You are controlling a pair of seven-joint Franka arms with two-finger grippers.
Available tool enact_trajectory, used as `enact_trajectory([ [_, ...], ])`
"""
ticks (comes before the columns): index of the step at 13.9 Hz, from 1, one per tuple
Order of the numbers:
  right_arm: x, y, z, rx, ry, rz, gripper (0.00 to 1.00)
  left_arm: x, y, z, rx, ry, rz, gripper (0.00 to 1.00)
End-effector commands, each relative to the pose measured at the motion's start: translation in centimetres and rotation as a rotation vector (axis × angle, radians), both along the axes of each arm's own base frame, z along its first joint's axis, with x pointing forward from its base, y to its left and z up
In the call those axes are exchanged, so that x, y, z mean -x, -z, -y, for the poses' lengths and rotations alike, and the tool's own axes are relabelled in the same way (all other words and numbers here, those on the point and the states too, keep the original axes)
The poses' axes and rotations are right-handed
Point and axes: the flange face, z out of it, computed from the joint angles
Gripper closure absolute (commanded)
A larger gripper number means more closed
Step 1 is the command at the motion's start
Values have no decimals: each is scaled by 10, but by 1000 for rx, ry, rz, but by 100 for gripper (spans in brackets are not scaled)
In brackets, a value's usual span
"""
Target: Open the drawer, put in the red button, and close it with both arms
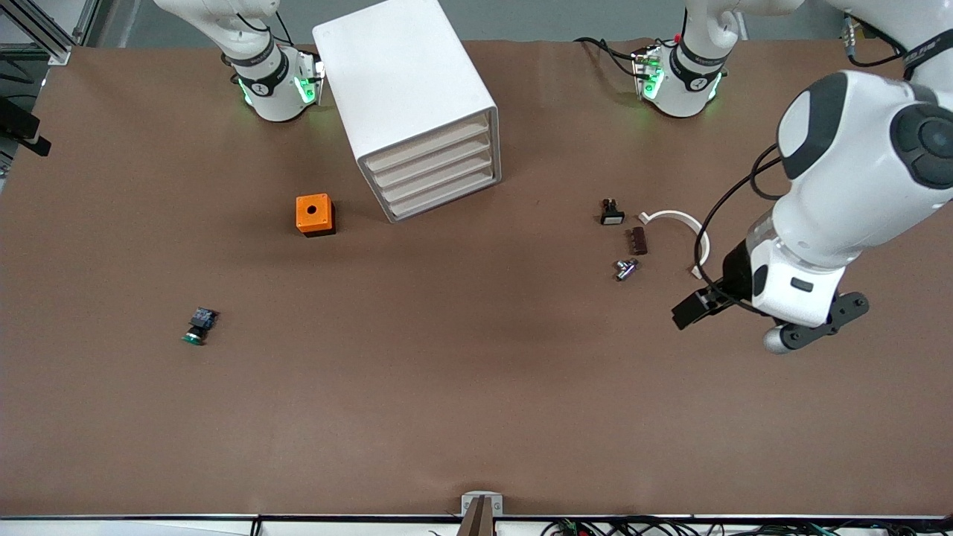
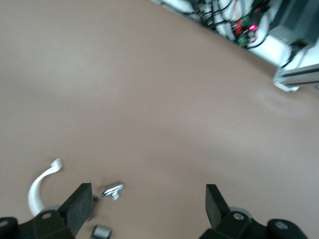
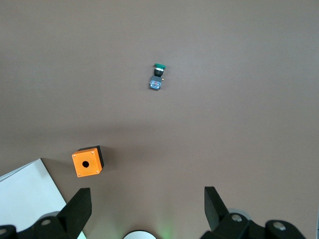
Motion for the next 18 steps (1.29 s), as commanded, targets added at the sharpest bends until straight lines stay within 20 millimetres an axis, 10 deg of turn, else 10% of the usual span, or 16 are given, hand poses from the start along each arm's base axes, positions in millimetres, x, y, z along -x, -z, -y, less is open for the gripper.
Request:
enact_trajectory([
  [1, 8, -2, -12, -3, 22, 3, 0, 21, -15, -20, -45, -14, -68, 0],
  [18, 5, -6, -13, 1, 17, 31, 0, 10, -1, -58, -35, -73, -122, 0],
])
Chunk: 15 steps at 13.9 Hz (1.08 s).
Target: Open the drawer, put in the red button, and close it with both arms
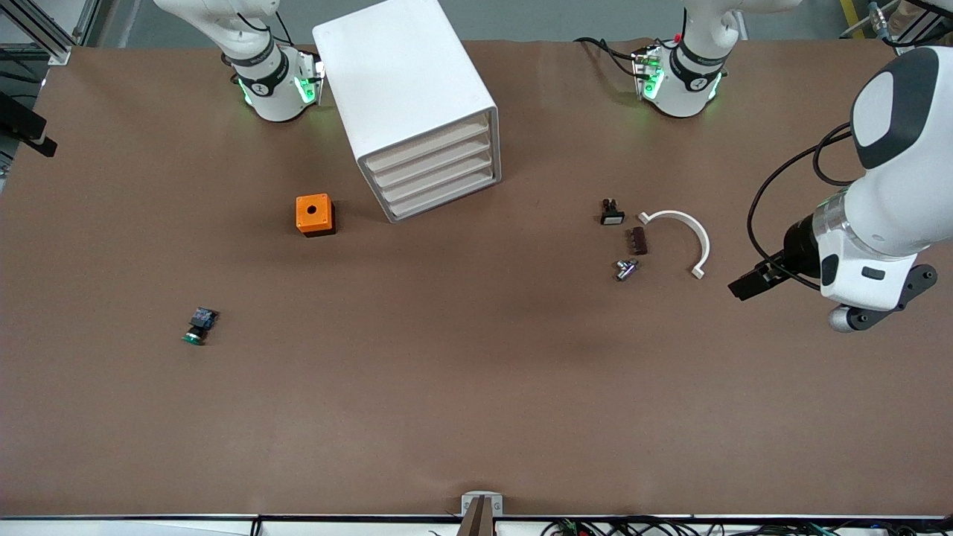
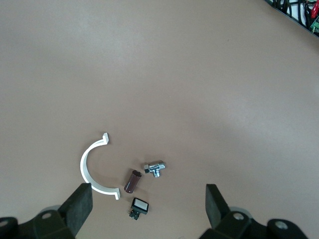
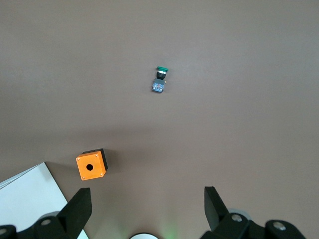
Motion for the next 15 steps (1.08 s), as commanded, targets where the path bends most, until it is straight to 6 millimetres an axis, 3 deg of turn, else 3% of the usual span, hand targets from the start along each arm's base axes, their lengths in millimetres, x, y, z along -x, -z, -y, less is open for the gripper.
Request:
enact_trajectory([
  [1, 6, -2, -3, -3, 13, 15, 0, 0, -4, 3, 3, 7, 13, 0],
  [3, 6, -3, 0, -2, 19, 21, 0, -8, 11, -8, 1, -11, -7, 0],
  [8, 3, -1, 1, 1, 14, 32, 0, -25, 22, -22, 12, -37, 44, 0],
  [15, 2, 0, -3, 0, 7, 24, 0, -25, -4, -34, 30, -46, 118, 0],
])
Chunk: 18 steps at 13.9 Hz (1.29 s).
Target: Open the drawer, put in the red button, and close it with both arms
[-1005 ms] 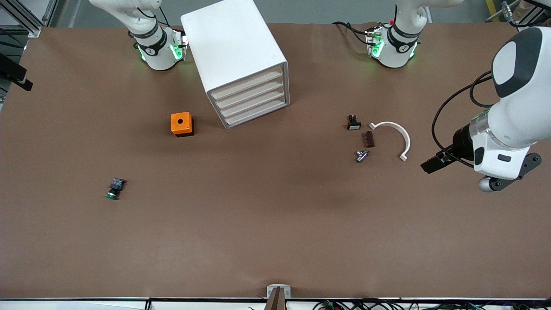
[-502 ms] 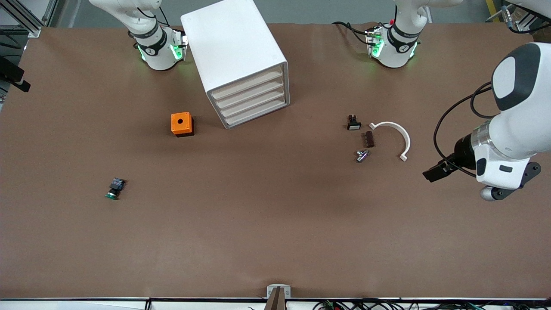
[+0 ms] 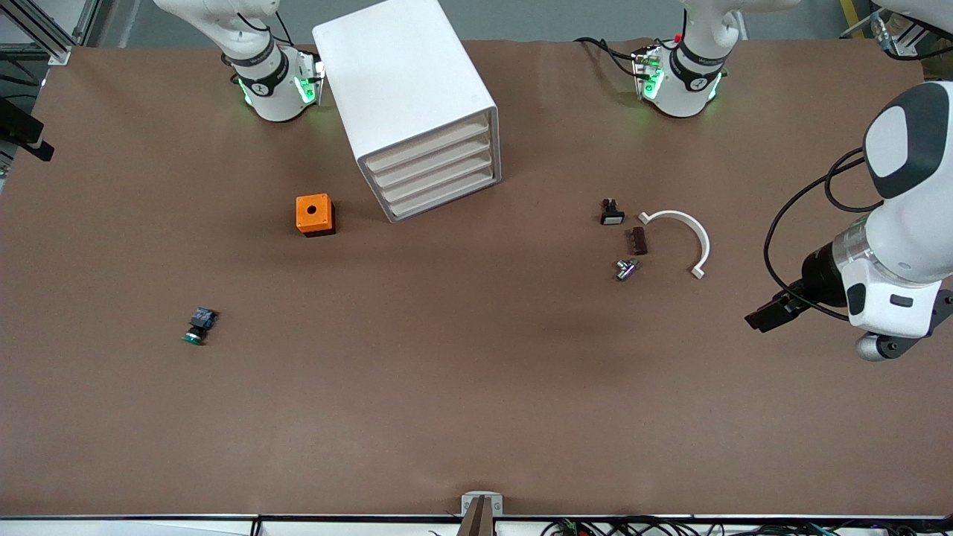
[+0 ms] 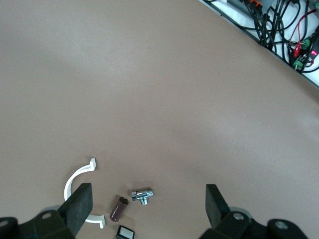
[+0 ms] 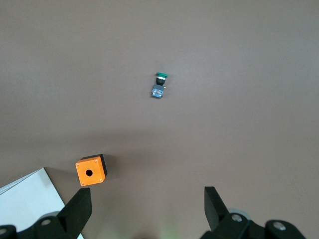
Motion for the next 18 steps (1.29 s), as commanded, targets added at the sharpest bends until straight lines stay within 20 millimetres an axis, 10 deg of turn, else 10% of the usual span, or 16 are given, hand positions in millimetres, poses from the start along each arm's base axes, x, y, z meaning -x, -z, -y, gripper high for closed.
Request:
enact_trajectory([
  [1, 5, 0, -3, -2, 7, 3, 0, 1, -22, -13, 104, -24, 43, 0],
  [7, 7, -1, -4, -2, 4, -3, 0, 1, -33, -55, 115, -65, 68, 0],
  [12, 7, 1, -2, -2, 9, -9, 0, 18, -49, -91, 81, 243, 81, 0],
  [18, 10, 1, -3, -3, 6, -20, 0, 83, -67, -92, -37, 456, 55, 0],
])
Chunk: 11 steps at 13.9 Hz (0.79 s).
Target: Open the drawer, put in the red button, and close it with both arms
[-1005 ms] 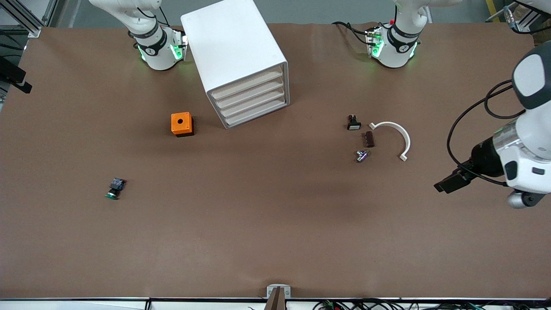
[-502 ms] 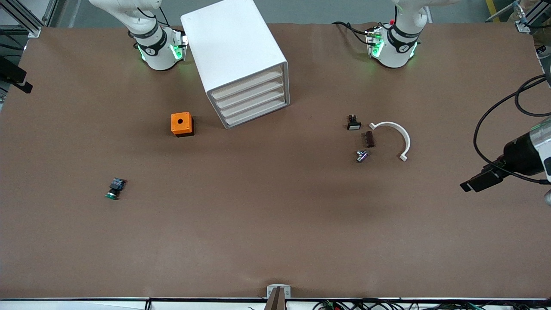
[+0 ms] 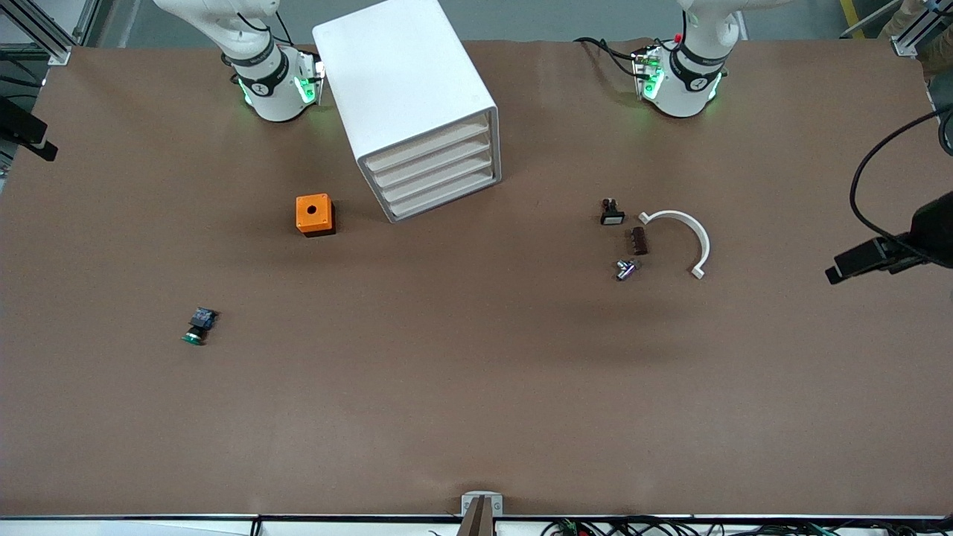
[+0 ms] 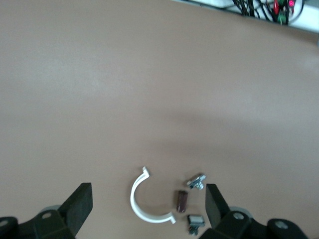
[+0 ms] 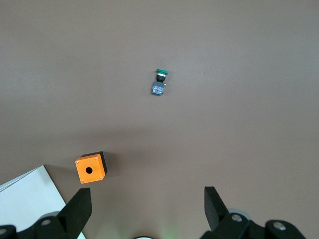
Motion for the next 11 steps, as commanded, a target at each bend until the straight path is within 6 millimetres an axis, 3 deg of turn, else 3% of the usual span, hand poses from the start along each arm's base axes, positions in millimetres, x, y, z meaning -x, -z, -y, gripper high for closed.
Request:
enact_trajectory([
  [1, 8, -3, -3, 1, 6, -3, 0, 46, -16, 7, -35, 47, 43, 0],
  [4, 9, -4, -3, 2, 8, 1, 0, 56, -30, 19, -46, 71, 64, 0],
  [9, 7, -4, -5, -3, 11, 11, 0, 53, -49, 31, -68, 89, 101, 0],
  [11, 7, -3, -6, -14, 13, 11, 0, 52, -47, 50, -98, 117, 99, 0],
])
